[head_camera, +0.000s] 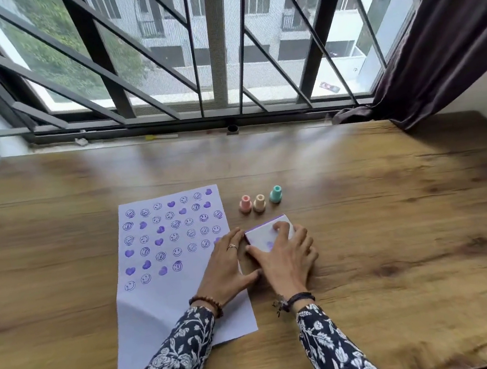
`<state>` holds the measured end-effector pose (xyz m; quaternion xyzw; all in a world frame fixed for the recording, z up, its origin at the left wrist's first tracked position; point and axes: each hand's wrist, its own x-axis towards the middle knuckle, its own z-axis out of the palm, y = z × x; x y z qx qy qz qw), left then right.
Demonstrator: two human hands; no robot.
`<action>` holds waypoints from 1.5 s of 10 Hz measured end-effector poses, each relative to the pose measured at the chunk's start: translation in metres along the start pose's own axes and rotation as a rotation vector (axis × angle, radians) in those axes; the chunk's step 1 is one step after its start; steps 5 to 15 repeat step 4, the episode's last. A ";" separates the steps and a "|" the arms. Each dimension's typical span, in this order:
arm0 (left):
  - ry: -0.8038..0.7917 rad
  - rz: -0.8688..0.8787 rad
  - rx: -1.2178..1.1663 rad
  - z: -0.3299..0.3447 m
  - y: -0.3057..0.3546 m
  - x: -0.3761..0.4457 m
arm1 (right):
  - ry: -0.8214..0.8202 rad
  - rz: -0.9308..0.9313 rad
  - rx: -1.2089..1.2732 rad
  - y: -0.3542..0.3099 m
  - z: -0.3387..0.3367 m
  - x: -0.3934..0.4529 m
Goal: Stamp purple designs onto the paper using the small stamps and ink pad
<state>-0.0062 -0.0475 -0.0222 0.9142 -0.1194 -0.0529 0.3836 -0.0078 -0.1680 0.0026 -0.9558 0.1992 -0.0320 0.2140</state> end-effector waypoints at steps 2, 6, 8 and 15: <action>-0.071 0.003 -0.002 -0.005 0.005 0.001 | 0.012 0.008 0.020 -0.001 0.006 -0.004; 0.200 0.029 0.022 -0.027 0.005 -0.009 | 0.199 -0.469 -0.009 -0.015 0.007 -0.023; 0.200 0.029 0.022 -0.027 0.005 -0.009 | 0.199 -0.469 -0.009 -0.015 0.007 -0.023; 0.200 0.029 0.022 -0.027 0.005 -0.009 | 0.199 -0.469 -0.009 -0.015 0.007 -0.023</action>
